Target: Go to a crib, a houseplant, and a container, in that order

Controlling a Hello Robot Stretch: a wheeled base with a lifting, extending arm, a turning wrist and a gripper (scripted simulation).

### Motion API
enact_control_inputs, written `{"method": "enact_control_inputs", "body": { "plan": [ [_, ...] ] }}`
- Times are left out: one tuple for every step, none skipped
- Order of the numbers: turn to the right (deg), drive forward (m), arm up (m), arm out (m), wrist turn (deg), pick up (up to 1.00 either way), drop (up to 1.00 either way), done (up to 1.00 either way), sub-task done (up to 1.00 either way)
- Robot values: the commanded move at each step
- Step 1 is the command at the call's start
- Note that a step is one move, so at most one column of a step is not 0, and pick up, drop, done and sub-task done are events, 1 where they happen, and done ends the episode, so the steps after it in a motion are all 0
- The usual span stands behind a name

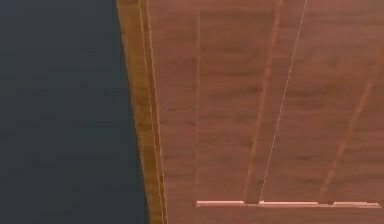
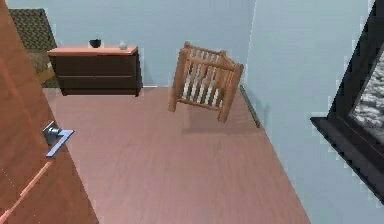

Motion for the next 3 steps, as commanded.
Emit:
{"method": "enact_control_inputs", "body": {
  "plan": [
    [0.0,0.05,0.0,0.0,0.0,0.0,0.0,0.0,0.0],
    [-45.0,0.0,0.0,0.0,0.0,0.0,0.0,0.0,0.0],
    [-45.0,0.0,0.0,0.0,0.0,0.0,0.0,0.0,0.0]
  ]
}}
